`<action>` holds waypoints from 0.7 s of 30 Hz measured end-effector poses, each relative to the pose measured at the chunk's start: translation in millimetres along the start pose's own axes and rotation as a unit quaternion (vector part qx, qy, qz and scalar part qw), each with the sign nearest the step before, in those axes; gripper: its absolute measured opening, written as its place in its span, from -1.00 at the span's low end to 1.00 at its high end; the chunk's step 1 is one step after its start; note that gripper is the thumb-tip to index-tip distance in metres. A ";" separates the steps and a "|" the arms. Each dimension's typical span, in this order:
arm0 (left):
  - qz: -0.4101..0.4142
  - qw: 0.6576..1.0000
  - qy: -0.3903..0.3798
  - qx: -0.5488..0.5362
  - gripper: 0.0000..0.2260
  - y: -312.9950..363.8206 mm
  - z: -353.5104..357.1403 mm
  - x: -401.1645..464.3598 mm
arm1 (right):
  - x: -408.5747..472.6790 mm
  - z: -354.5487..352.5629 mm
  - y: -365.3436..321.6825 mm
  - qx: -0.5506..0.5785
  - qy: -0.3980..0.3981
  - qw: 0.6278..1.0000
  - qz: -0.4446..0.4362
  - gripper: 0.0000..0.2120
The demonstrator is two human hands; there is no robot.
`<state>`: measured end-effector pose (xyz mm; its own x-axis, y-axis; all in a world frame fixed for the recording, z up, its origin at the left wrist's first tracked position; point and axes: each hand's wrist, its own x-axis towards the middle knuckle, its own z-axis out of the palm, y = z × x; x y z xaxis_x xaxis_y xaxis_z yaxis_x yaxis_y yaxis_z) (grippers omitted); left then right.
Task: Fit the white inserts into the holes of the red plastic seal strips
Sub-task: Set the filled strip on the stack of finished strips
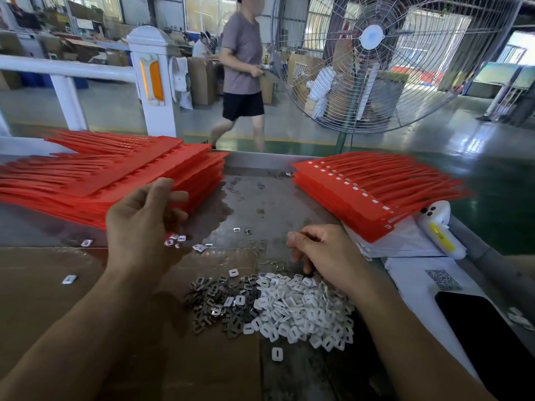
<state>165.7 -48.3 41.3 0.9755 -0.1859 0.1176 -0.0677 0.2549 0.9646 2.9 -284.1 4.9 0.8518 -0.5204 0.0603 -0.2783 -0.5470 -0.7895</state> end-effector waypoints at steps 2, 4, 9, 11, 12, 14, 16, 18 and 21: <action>-0.036 0.995 0.006 -0.093 -0.77 1.2 0.3 2.1 | 2.1 1.4 3.1 -0.012 -0.005 1.000 -0.005 -0.66; -0.055 0.986 0.001 -0.155 -0.83 1.5 0.5 4.7 | 3.6 2.2 4.9 -0.014 -0.003 1.000 -0.010 -0.66; -0.087 0.969 -0.035 -0.229 -0.87 6.1 -0.3 5.6 | 2.8 2.6 4.5 -0.022 -0.003 1.000 -0.013 -0.66; -0.107 0.953 -0.048 -0.279 -0.79 11.3 -2.1 6.6 | 1.7 3.0 3.2 -0.022 -0.004 1.000 -0.017 -0.70; -0.126 0.940 -0.053 -0.313 -0.72 14.9 -3.4 7.9 | 1.3 3.0 2.4 -0.020 -0.004 1.000 -0.018 -0.72; -0.170 0.903 -0.051 -0.391 -0.58 22.6 -8.0 12.7 | 0.6 3.2 0.6 -0.018 -0.007 1.000 -0.016 -0.73; -0.206 0.865 -0.033 -0.456 -0.54 29.7 -12.5 21.4 | -0.8 2.6 -1.6 -0.023 -0.009 1.000 -0.015 -0.71; -0.224 0.852 -0.008 -0.473 -0.61 32.3 -14.2 29.0 | -1.4 2.8 -2.7 -0.030 -0.011 0.999 -0.015 -0.72; -0.222 0.879 -0.011 -0.422 -0.69 27.7 -9.5 28.5 | -0.2 3.6 -2.1 -0.025 -0.008 0.999 -0.019 -0.78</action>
<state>193.7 -37.5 69.2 0.8612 -0.4614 -0.2133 0.5079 0.7638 0.3983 5.0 -280.5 4.4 0.8693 -0.4878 0.0799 -0.2668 -0.5992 -0.7548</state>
